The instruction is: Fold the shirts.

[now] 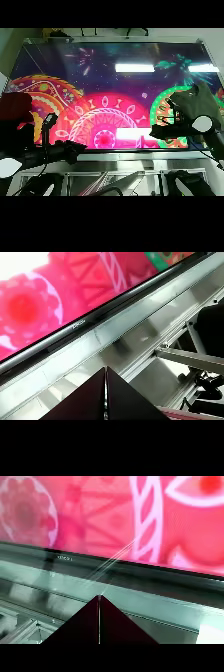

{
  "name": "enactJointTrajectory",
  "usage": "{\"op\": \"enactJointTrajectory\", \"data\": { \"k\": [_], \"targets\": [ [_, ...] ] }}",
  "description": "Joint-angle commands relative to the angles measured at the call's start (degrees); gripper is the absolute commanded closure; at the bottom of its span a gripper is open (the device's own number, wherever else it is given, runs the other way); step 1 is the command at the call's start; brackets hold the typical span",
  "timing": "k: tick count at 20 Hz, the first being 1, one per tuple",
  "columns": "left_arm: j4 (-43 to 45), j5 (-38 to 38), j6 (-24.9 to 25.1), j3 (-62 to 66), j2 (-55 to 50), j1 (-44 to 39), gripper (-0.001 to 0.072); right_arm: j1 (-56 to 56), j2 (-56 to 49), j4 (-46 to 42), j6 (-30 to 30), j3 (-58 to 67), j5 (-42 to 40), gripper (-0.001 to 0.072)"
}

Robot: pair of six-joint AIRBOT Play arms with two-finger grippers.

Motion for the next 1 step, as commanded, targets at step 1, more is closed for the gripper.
{"op": "enactJointTrajectory", "data": {
  "k": [1],
  "targets": [
    [0.04,0.15,-0.15,-0.28,2.45,-0.11,0.0691,0.11,0.09,0.17,0.02,-0.13,-0.09,0.0691]
  ]
}}
